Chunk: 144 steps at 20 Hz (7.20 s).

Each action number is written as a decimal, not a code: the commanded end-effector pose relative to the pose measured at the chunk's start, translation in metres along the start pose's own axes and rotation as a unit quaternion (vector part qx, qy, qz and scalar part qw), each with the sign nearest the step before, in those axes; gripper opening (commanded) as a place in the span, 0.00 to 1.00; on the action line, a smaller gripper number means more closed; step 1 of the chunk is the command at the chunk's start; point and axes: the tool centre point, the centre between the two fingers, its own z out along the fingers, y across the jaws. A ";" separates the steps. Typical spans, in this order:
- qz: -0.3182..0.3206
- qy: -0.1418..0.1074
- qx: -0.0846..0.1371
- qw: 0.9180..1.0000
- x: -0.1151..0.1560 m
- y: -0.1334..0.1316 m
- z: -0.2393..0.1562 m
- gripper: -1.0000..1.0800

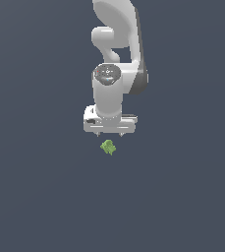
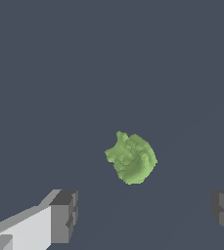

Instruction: Pick up the object and move it to a goal position.

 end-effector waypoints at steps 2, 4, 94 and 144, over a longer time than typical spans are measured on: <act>0.000 0.000 0.000 1.000 0.000 0.000 0.000 0.96; -0.004 0.001 -0.002 1.000 0.001 0.001 -0.002 0.96; -0.495 0.013 -0.008 0.869 -0.007 0.020 0.111 0.00; -0.496 0.014 -0.008 0.868 -0.067 0.170 -0.258 0.00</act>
